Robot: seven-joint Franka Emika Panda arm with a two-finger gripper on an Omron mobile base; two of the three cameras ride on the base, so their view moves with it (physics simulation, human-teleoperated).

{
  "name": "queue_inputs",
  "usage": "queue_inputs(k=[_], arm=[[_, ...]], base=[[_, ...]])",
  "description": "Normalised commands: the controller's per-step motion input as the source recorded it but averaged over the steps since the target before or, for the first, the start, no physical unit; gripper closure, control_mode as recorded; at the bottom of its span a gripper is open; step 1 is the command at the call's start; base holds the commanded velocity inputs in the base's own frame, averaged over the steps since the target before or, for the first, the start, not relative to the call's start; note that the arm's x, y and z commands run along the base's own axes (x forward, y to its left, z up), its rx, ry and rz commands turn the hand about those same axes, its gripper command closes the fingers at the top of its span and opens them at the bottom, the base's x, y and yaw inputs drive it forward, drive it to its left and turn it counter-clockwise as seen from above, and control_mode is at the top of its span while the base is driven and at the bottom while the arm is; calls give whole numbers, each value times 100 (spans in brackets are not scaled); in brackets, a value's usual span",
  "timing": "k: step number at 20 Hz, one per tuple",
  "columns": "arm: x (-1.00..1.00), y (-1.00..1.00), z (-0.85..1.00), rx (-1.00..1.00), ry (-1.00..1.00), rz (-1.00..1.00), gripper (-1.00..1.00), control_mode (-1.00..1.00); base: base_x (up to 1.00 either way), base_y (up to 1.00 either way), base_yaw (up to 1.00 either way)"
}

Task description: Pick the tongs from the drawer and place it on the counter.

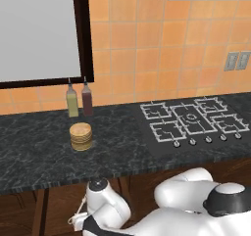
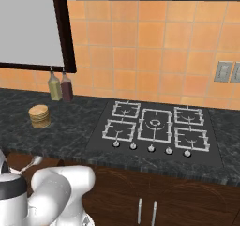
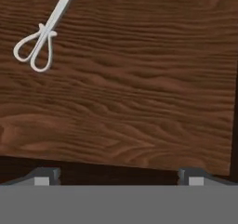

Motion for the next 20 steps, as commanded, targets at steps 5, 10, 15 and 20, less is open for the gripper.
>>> queue_inputs(k=[5,10,15,20], arm=[[-100,16,1,-3,13,-2,-100,-100],[-100,4,0,-7,26,-5,-100,-100],[-79,0,75,-2,6,-10,-100,-100],[21,-2,80,-4,-23,-9,-100,-100]], base=[[0,0,0],[0,0,0],[0,0,0],[0,0,0]])
